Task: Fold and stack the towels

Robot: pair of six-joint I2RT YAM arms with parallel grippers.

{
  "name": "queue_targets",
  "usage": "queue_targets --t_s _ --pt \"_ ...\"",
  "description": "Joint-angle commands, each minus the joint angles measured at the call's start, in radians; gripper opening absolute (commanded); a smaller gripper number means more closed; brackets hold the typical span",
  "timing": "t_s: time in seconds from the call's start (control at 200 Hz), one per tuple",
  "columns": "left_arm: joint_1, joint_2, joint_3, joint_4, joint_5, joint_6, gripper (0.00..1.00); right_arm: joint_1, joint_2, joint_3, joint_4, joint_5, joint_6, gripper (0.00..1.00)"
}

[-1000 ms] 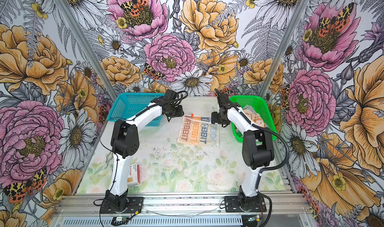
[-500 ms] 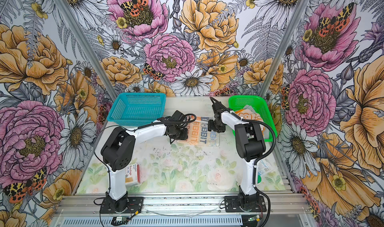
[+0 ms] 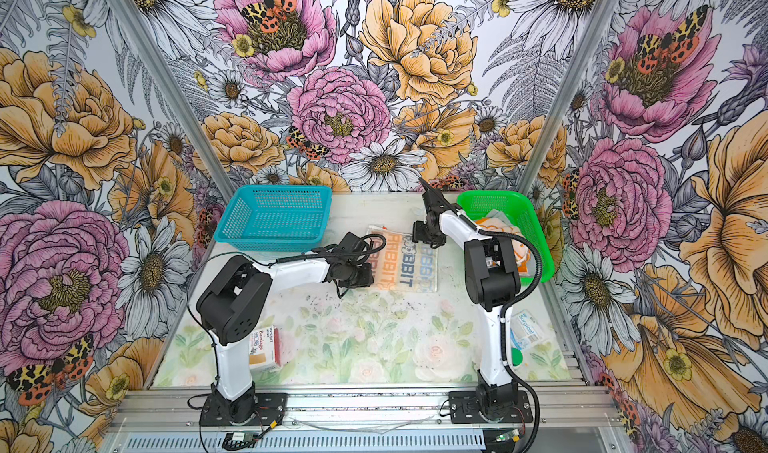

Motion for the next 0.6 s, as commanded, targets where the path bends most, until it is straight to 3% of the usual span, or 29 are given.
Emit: queue_targets --t_s 0.0,0.135,0.315,0.47,0.595 --pt "-0.025 -0.029 -0.071 -0.043 -0.028 -0.032 0.33 -0.021 -0.003 0.041 0.014 0.014 -0.013 0.63" --pt "-0.032 -0.102 -0.112 -0.036 -0.026 -0.029 0.34 0.002 -0.147 -0.050 0.034 0.050 -0.047 0.64" --pt "-0.030 -0.277 -0.181 -0.036 -0.054 -0.034 0.36 0.028 -0.410 -0.394 0.037 -0.025 0.050 0.64" --pt "-0.020 -0.309 -0.246 -0.018 -0.068 -0.048 0.35 0.074 -0.556 -0.665 0.116 -0.048 0.118 0.61" --pt "-0.003 -0.320 -0.299 0.079 -0.067 -0.079 0.32 0.070 -0.622 -0.772 0.159 -0.036 0.139 0.60"
